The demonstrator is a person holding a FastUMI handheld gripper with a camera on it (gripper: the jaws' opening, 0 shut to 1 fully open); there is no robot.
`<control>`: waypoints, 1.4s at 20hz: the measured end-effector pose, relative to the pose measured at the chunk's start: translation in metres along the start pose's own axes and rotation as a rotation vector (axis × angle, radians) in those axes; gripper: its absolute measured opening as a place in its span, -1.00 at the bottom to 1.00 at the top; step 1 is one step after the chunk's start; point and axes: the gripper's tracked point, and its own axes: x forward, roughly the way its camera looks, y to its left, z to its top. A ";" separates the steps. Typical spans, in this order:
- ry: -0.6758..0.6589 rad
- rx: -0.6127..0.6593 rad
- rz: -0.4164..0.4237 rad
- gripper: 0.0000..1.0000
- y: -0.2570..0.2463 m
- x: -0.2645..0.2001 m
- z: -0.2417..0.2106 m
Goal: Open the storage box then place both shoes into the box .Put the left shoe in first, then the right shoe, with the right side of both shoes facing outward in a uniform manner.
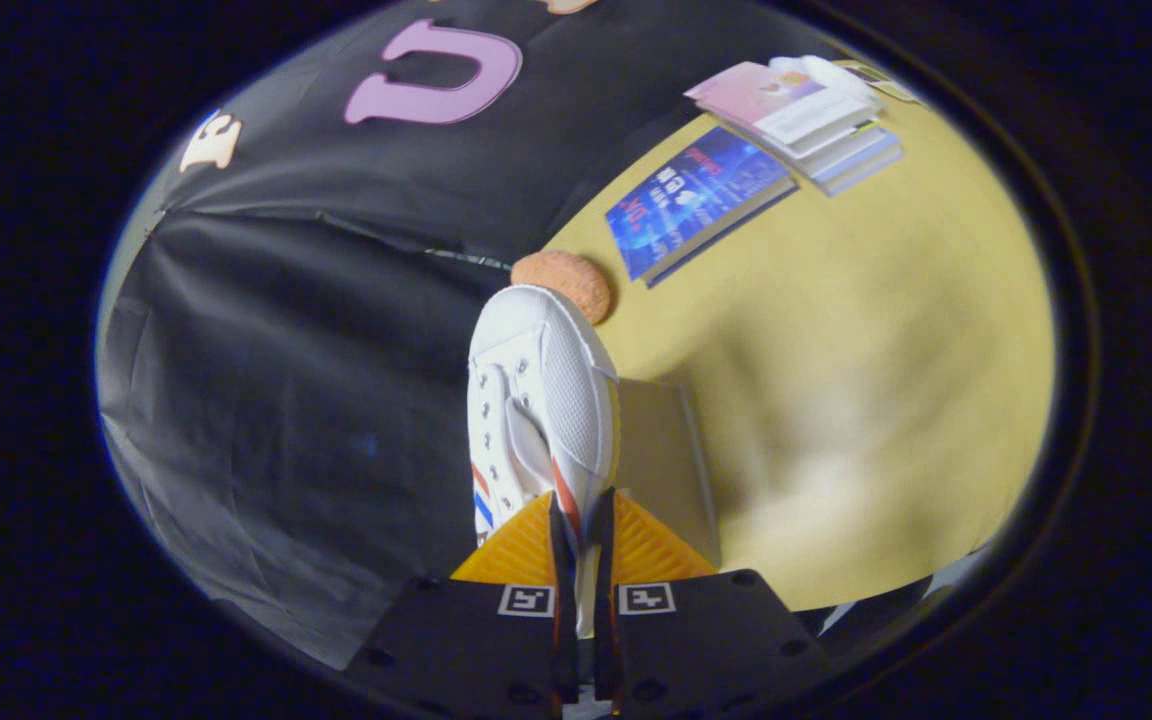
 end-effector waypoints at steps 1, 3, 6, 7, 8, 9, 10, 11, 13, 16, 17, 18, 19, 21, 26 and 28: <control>0.013 -0.016 0.003 -0.82 0.011 0.008 -0.009; 0.034 -0.038 -0.014 -0.82 0.024 0.028 -0.025; 0.049 -0.067 -0.078 -0.82 0.021 0.054 -0.046; 0.047 -0.085 -0.109 -0.82 0.016 0.061 -0.051; 0.039 -0.107 -0.140 -0.82 0.010 0.066 -0.054; 0.025 -0.127 -0.172 -0.82 0.003 0.068 -0.057; 0.013 -0.149 -0.199 -0.82 -0.003 0.071 -0.057; 0.003 -0.162 -0.224 -0.82 -0.005 0.070 -0.062; -0.013 -0.162 -0.242 -0.82 -0.007 0.072 -0.062; -0.033 -0.160 -0.251 -0.64 -0.007 0.073 -0.058; -0.034 -0.161 -0.250 -0.58 -0.006 0.072 -0.060; -0.045 -0.157 -0.232 -0.52 0.000 0.071 -0.057; -0.046 -0.159 -0.235 -0.46 0.000 0.072 -0.059; -0.046 -0.167 -0.251 -0.35 -0.003 0.074 -0.058; -0.069 -0.150 -0.223 -0.49 0.000 0.071 -0.040; -0.078 -0.149 -0.222 -0.49 0.000 0.068 -0.036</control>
